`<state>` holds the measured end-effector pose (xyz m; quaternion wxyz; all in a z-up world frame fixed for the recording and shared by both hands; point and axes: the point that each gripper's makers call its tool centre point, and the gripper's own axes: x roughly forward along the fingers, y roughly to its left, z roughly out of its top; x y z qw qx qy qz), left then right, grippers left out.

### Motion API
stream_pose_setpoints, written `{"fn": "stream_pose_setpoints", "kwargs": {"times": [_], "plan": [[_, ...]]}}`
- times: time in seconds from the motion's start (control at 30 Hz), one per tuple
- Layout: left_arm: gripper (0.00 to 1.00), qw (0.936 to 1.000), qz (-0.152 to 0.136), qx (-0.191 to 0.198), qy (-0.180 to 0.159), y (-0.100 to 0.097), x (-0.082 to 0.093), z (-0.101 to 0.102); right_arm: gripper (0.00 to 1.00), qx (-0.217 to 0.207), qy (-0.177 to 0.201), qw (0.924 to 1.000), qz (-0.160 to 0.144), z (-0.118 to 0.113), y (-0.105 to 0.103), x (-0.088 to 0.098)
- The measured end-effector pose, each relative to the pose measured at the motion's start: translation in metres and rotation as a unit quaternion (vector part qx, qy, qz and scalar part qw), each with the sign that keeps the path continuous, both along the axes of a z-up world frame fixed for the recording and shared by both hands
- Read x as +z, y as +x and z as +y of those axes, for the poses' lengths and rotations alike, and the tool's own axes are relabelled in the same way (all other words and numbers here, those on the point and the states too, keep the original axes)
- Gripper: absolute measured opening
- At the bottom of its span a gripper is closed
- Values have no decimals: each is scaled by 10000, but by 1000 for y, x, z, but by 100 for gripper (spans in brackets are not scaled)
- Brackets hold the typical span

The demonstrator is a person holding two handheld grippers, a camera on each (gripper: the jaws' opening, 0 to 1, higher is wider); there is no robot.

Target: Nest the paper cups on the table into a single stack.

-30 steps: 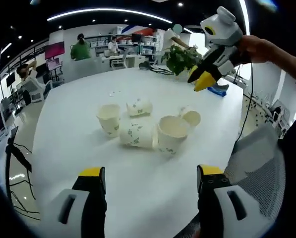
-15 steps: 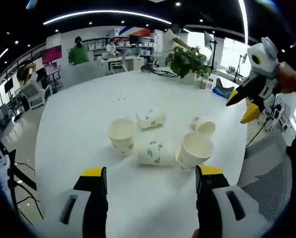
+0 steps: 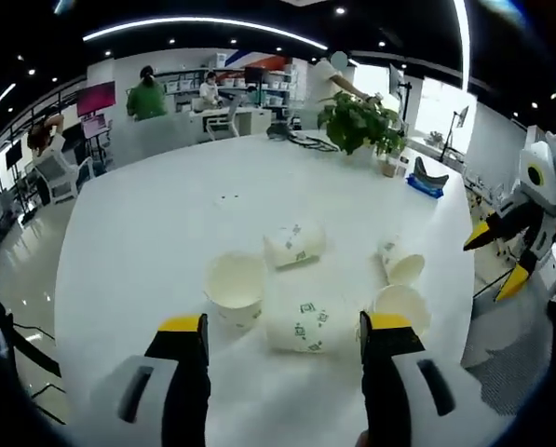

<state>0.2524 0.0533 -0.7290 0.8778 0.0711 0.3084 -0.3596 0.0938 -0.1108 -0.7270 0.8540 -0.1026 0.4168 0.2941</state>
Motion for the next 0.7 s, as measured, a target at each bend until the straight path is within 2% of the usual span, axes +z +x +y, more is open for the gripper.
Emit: {"fn": "stream_pose_setpoints", "kwargs": {"times": [0.17,0.2,0.27,0.5,0.7], "plan": [[63,9997,128,-97,207,22,-6,-7,56,-37,-5,9999,115,2,-12,-11],[63,9990,170,-155,386,24,-9,-5,56,-56,2,9999,135,3,-15,-13],[62,9984,186,-268,455,28,-9,-9,56,-70,4,9998,179,4,-20,-16],[59,9932,333,-626,922,55,-25,-21,55,-208,164,9991,339,11,-37,-24],[54,9879,550,-883,1148,58,-33,-27,55,-270,163,9985,441,11,-45,-27]]}}
